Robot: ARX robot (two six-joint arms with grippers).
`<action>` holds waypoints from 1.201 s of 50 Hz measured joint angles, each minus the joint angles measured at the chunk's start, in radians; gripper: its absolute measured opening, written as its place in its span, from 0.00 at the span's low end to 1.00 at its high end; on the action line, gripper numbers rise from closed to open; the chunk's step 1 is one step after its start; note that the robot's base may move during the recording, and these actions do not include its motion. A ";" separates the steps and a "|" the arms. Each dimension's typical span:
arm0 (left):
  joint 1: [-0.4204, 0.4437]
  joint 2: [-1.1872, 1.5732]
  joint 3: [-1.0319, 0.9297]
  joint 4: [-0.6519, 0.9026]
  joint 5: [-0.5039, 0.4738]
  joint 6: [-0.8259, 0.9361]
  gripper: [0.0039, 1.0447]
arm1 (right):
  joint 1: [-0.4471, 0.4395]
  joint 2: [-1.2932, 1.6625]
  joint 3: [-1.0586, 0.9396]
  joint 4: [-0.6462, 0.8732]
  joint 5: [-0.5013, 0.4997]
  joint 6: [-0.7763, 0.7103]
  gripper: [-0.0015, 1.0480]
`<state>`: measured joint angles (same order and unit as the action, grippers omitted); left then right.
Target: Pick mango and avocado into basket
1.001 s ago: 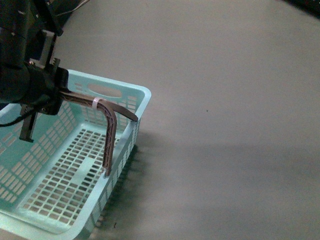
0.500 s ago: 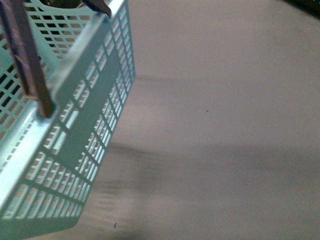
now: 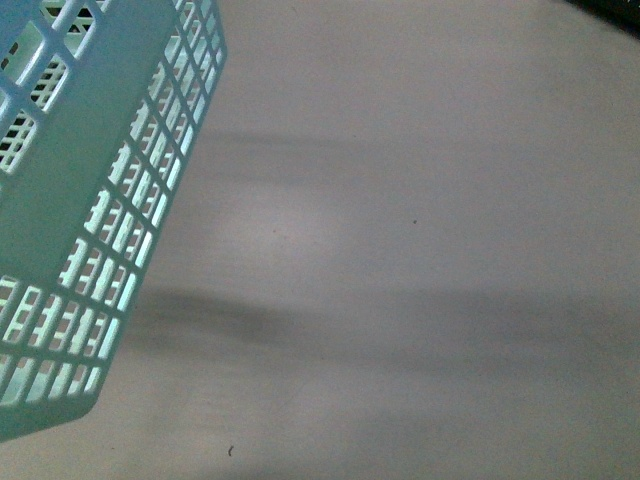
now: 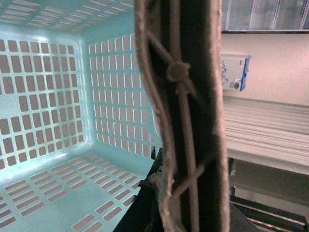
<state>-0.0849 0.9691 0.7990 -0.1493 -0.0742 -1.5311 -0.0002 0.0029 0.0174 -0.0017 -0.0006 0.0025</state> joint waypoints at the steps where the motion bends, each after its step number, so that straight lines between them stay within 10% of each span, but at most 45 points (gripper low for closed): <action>1: 0.000 0.000 0.000 0.000 0.001 0.000 0.05 | 0.000 0.000 0.000 0.000 0.000 0.000 0.92; 60: 0.001 0.000 0.000 -0.002 0.003 0.001 0.05 | 0.000 0.000 0.000 0.000 0.000 0.000 0.92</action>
<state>-0.0841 0.9695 0.7994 -0.1509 -0.0715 -1.5303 -0.0002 0.0029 0.0174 -0.0017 -0.0002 0.0025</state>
